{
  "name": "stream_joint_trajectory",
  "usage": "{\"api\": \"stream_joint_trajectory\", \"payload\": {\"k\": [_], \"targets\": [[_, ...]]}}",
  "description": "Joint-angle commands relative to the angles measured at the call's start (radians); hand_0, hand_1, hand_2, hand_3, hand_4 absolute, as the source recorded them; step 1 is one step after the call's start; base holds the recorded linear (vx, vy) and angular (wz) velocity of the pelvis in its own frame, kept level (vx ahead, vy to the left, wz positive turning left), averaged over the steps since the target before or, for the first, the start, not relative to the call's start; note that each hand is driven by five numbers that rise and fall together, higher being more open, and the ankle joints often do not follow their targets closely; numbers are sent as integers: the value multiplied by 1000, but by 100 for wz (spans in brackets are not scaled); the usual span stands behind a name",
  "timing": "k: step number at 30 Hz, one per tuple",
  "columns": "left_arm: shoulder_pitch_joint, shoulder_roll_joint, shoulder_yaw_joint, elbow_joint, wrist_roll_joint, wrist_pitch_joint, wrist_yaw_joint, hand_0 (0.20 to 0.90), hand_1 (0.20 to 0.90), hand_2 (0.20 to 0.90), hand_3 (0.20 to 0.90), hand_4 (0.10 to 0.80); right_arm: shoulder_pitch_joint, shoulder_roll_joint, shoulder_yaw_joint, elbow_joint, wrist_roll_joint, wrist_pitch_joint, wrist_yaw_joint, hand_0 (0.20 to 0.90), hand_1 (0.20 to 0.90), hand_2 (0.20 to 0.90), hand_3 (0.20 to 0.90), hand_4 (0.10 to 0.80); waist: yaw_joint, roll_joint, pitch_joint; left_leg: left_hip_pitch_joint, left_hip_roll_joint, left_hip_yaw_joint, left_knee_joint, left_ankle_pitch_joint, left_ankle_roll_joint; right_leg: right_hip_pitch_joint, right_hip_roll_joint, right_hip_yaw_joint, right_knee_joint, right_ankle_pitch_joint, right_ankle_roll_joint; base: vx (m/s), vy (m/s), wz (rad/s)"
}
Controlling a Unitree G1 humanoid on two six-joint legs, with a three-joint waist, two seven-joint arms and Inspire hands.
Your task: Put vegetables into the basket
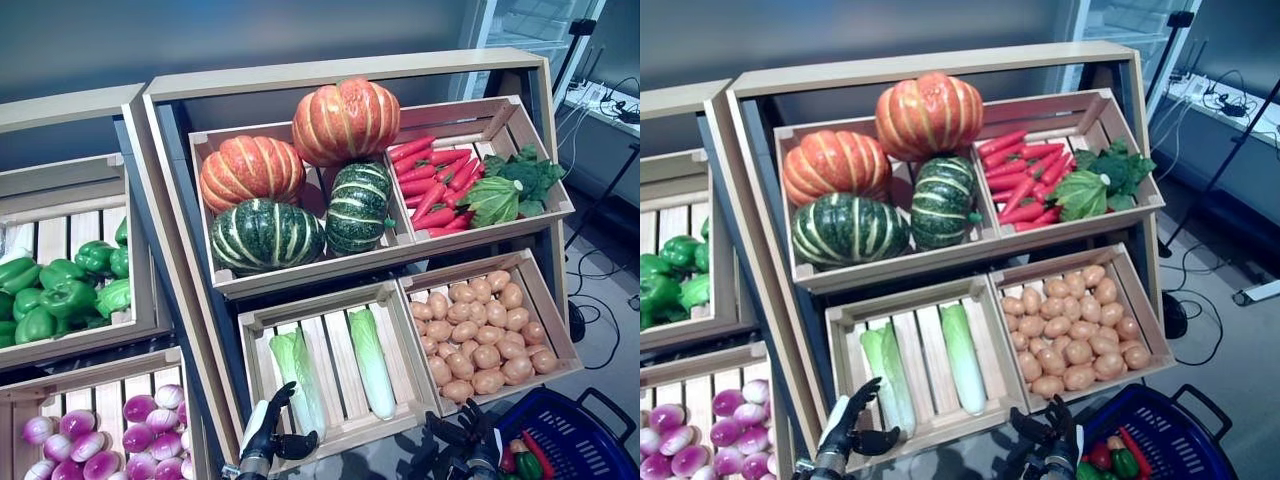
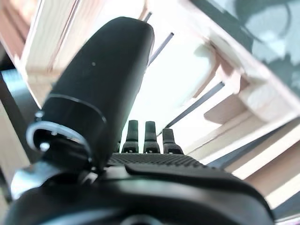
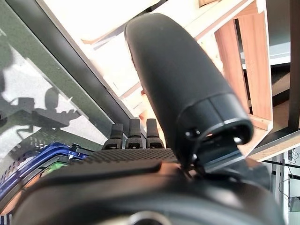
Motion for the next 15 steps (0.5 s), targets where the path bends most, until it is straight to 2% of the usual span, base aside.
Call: {"api": "stream_joint_trajectory", "payload": {"k": [1, 5, 8, 11, 13, 15], "targets": [[-169, 89, -6, -91, 233, -19, 200, 900, 900, 900, 900, 800, -116, -19, 1, -45, 26, -43, 20, 900, 900, 900, 900, 800, -21, -17, 19, 26, -37, 18, 9, -87, -10, 23, -21, 52, 13, -23, 25, 0, 0, 0], [-219, 192, -48, -168, 467, 92, 301, 900, 900, 900, 900, 800, -108, -59, 9, -69, 23, -11, 29, 900, 900, 900, 900, 800, -38, 0, 24, 22, -34, 26, 9, -83, -11, 18, -22, 58, 18, -25, 28, 4, 26, -2], [-241, 264, -78, -206, 609, 162, 312, 900, 900, 900, 900, 800, -94, -73, 7, -68, 9, -3, 42, 900, 900, 900, 900, 800, -52, 11, 20, 22, -35, 30, 9, -83, -12, 17, -24, 61, 18, -26, 32, 47, 42, -4], [-266, 358, -121, -266, 681, 231, 261, 900, 900, 900, 900, 800, -73, -89, 13, -74, -25, 18, 54, 900, 900, 900, 900, 800, -70, 23, 17, 22, -33, 40, 15, -84, -15, 10, -27, 64, 32, -35, 35, 72, 55, -11], [-292, 418, -151, -307, 708, 276, 185, 900, 900, 900, 900, 800, -63, -104, 23, -110, -54, 45, 45, 900, 900, 900, 900, 800, -82, 32, 26, 12, -33, 38, 21, -77, -14, -8, -27, 70, 65, -48, 32, 37, 68, -14], [-315, 448, -186, -324, 726, 298, 152, 900, 900, 900, 900, 800, -64, -115, 36, -130, -62, 57, 33, 900, 900, 900, 900, 800, -89, 40, 33, 1, -37, 29, 23, -72, -12, -25, -26, 75, 88, -57, 30, -28, 75, -6]]}}
